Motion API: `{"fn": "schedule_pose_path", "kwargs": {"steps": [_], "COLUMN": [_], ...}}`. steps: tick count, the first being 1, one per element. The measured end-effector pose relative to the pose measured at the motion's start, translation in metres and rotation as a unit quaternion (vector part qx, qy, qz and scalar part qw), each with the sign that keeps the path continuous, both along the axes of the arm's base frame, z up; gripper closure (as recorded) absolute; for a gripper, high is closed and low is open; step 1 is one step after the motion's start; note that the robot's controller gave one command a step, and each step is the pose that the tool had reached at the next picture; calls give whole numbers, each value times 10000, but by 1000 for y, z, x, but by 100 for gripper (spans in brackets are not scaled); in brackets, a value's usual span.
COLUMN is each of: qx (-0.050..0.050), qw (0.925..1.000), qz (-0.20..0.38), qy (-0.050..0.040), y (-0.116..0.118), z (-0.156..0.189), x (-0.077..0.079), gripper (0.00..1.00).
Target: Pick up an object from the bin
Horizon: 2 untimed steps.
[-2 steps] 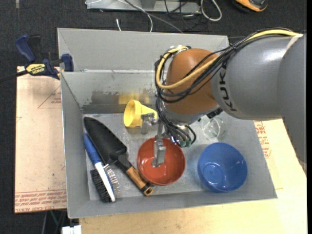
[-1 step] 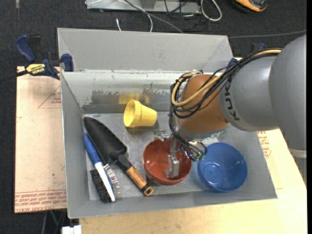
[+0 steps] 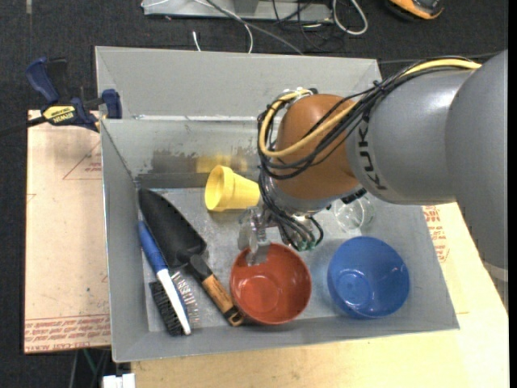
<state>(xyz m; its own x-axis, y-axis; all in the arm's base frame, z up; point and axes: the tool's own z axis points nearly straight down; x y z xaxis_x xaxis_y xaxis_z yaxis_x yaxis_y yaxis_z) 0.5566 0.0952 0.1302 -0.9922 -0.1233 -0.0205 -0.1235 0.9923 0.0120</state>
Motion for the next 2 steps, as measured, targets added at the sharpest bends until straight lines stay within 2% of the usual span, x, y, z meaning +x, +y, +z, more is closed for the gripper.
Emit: {"fn": "schedule_pose_path", "kwargs": {"steps": [1,2], "qx": [0,-6], "qw": [10000,9982], "qz": [0,602], "qy": [0,-39], "y": [0,-2], "z": [0,56], "x": [0,8], "gripper": [100,100]}}
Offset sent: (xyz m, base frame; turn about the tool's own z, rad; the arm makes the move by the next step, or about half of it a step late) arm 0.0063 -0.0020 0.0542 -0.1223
